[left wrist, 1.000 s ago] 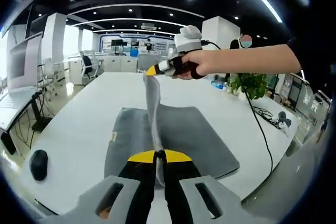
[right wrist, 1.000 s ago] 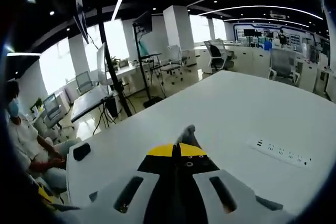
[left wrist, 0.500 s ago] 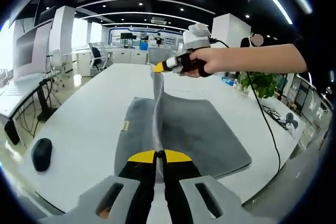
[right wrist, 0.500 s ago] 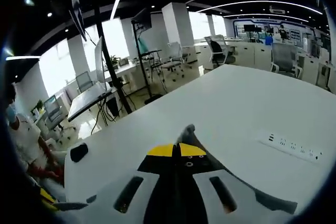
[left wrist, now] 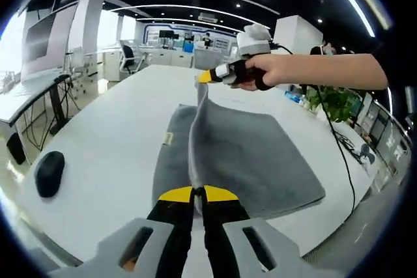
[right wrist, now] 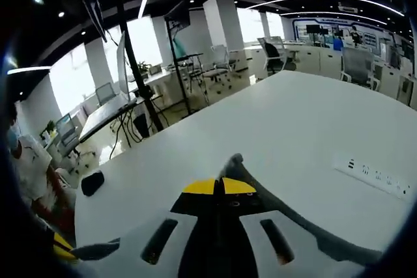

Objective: Fold the towel on the table until its edges align and the towel forms a compact rectangular stack.

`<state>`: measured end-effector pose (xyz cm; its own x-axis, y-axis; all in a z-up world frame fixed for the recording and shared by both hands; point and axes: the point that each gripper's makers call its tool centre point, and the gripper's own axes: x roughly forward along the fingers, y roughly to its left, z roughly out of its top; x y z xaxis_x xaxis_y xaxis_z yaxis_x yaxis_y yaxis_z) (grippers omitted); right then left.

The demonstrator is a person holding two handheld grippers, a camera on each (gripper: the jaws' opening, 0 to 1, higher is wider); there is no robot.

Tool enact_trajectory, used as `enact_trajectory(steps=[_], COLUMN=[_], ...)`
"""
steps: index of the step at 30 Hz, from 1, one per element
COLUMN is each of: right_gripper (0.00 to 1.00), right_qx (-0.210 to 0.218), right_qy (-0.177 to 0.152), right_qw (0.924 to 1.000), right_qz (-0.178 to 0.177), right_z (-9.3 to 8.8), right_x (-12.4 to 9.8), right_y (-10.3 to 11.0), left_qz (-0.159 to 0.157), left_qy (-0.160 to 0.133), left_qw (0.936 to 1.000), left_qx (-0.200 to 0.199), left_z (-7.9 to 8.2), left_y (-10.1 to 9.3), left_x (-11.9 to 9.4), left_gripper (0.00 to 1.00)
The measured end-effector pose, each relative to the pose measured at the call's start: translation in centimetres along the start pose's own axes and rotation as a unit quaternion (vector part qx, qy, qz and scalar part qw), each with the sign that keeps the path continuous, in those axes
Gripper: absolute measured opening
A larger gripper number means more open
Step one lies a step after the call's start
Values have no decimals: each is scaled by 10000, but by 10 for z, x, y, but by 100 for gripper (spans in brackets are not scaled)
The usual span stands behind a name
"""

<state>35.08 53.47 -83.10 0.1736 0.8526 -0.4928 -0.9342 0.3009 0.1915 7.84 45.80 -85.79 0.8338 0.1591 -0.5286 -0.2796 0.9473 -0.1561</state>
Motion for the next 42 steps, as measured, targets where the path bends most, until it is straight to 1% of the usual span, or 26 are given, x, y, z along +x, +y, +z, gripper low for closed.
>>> enact_trajectory(steps=[3,4,5,6,7,10,14,15,16,18,20,22,24,26,29,30,32,33,34,37,39,42], right_gripper=[0,0,0,0,0,0,0,0,0,0,0,0,0,1,4,6,7,8,10,11,12,14], right_qx=[-55,-83,-139,-130,-116,-174,-242,-261,-294,-298,-297,-318,-312,-305,-311,-313,-306,-316,-318,-363,-399,-372], right_qy=[30,36,40,42,48,37,77,91,112,132,142,180,207,196,229,231,242,260,273,276,295,327], right_qw=[10000,10000,9999,9999,9999,9998,9997,9996,9995,9995,9994,9993,9993,9993,9992,9992,9992,9991,9990,9988,9986,9987], right_qz=[-11,-8,-8,-5,6,32,64,67,59,48,42,46,77,97,106,110,130,129,124,155,154,142], right_z=[-3,-3,-4,-5,-6,-8,-14,-16,-18,-21,-24,-27,-30,-30,-32,-33,-33,-34,-34,-34,-34,-34], right_x=[7,8,11,13,16,23,31,33,39,42,44,48,52,53,53,54,55,54,53,50,46,41], right_y=[1,1,2,2,3,6,9,9,9,9,10,9,8,10,10,9,8,8,9,8,6,1], left_qz=[75,186,232,236,289,375,483,522,571,641,692,732,727,756,772,795,846,861,913,922,963,904], left_qy=[70,146,228,230,218,193,222,215,221,205,249,317,322,366,367,374,510,547,532,503,516,505], left_qw=[9999,9997,9994,9994,9992,9985,9971,9967,9961,9948,9933,9917,9916,9911,9908,9906,9908,9908,9907,9914,9922,9937], left_qx=[-52,-100,-70,-86,-168,-341,-536,-584,-639,-767,-889,-1006,-1020,-1035,-1051,-1049,-920,-884,-857,-779,-608,-430], left_z=[-6,-9,-12,-13,-17,-18,-25,-26,-28,-28,-33,-39,-40,-42,-44,-43,-46,-47,-46,-43,-40,-35], left_y=[6,9,9,10,14,18,25,27,29,31,37,39,41,43,47,47,49,50,51,50,48,43], left_x=[3,3,5,6,8,11,18,19,19,21,24,26,28,28,29,29,29,29,29,29,28,29], left_gripper=[5,5,5,5,5,5,5,5,5,5,6,8,8,10,12,14,19,20,20,21,23,28])
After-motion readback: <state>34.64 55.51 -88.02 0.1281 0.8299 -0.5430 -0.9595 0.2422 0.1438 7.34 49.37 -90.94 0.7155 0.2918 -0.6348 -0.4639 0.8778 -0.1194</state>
